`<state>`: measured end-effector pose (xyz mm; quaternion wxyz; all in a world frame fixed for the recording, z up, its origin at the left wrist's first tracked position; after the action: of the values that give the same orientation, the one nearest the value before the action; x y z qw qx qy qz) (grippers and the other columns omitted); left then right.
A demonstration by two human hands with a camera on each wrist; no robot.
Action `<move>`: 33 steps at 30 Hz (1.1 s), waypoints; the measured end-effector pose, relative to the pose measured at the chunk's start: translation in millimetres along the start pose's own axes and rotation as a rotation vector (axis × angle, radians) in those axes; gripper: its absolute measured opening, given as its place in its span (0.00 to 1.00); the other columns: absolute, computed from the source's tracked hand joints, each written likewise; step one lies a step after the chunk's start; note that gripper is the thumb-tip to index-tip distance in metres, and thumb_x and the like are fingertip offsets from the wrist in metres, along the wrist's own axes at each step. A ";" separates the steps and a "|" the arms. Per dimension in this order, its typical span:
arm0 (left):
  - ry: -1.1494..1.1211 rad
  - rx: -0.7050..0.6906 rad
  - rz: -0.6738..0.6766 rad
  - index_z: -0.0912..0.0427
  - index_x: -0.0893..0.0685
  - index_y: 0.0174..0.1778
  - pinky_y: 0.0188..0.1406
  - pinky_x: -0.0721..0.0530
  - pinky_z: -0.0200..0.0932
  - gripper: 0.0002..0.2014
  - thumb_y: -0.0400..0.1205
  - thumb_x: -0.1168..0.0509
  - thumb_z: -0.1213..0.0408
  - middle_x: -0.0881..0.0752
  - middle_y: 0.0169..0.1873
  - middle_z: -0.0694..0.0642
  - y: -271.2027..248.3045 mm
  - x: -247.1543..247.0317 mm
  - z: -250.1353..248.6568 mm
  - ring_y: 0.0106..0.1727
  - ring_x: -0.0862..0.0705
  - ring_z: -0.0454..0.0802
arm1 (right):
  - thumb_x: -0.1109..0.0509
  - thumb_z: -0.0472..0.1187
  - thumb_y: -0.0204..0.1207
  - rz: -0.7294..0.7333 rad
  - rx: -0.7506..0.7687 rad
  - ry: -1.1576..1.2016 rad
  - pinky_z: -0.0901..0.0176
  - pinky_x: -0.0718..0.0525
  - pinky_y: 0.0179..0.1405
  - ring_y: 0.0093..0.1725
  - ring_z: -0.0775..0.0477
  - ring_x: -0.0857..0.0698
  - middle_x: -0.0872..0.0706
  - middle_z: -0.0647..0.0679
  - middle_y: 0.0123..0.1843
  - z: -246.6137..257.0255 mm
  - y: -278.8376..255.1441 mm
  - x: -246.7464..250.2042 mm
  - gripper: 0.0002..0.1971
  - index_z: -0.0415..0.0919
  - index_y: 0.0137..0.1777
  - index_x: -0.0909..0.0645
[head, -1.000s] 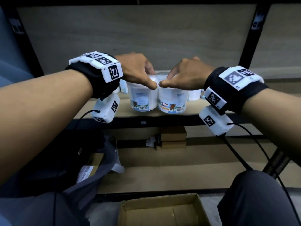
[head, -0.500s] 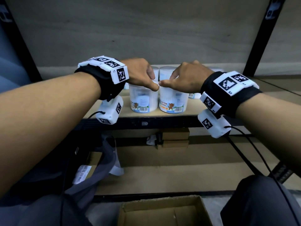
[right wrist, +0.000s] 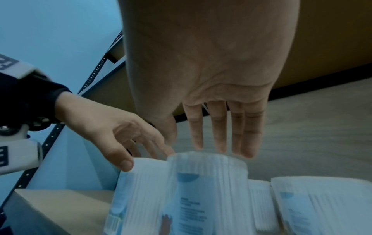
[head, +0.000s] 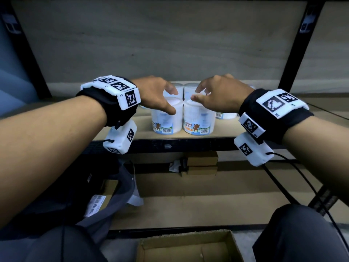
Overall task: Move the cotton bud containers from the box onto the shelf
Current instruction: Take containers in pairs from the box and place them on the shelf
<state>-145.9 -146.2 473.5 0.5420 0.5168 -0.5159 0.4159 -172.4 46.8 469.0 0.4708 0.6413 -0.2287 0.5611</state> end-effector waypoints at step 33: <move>-0.034 -0.075 -0.091 0.47 0.08 0.56 0.51 0.16 0.43 0.15 0.73 0.21 0.60 0.09 0.50 0.45 23.2 -0.5 1.2 0.50 0.14 0.45 | 0.17 0.36 0.65 -0.030 -0.004 0.035 0.52 0.15 0.61 0.57 0.47 0.15 0.09 0.49 0.50 -3.0 27.9 -11.1 0.15 0.58 0.47 0.08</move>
<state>-169.0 -144.6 475.9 0.5706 0.5259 -0.5163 0.3623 -199.8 34.2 468.1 0.4843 0.6338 -0.2122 0.5645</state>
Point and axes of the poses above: each hand's wrist, its own y-axis towards the middle knuckle, its own x-axis out of the back of the hand, z = x × y, the point moved 3 cm from there along y, towards the middle knuckle
